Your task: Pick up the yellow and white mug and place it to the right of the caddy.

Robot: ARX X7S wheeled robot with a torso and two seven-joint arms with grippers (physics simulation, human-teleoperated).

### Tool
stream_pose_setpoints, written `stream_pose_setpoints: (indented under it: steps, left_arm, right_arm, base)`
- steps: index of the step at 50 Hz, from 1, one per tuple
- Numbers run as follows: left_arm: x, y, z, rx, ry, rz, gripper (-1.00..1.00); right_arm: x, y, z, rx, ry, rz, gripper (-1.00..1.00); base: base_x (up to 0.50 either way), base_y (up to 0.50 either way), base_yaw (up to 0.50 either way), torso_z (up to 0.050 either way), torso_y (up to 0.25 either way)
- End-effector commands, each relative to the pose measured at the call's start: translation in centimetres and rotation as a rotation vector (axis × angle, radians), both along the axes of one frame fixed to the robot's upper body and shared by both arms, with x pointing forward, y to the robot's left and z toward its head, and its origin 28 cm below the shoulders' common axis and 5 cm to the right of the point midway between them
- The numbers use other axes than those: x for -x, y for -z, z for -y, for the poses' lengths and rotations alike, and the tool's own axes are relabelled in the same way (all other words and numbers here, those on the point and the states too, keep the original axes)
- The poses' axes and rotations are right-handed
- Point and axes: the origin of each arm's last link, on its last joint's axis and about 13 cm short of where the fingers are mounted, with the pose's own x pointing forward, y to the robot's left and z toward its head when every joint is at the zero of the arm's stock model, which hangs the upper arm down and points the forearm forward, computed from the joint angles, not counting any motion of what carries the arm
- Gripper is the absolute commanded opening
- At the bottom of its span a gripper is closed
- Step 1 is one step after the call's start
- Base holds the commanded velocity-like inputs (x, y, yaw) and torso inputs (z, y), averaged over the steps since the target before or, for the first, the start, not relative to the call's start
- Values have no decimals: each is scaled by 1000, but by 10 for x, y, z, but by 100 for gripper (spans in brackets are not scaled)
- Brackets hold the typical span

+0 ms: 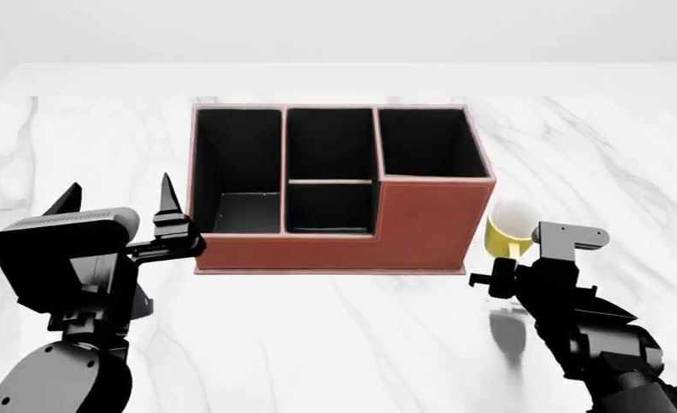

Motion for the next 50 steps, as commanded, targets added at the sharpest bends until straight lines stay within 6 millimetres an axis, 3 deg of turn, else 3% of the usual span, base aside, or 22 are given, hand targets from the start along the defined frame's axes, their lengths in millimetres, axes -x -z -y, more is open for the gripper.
stream_pose_setpoints:
  steps: [1,50]
  left_arm:
    - [0,0,0,1,-1,2,100]
    - [1,-1,-1,1,-5,5,100]
  right_arm:
    - [-2,1,-1,5,-10,6,-100]
    - [6,23,-4,-24,-13,-58,-100]
  base:
    - [0,0,0,0,0]
    - [0,0,0,0,0]
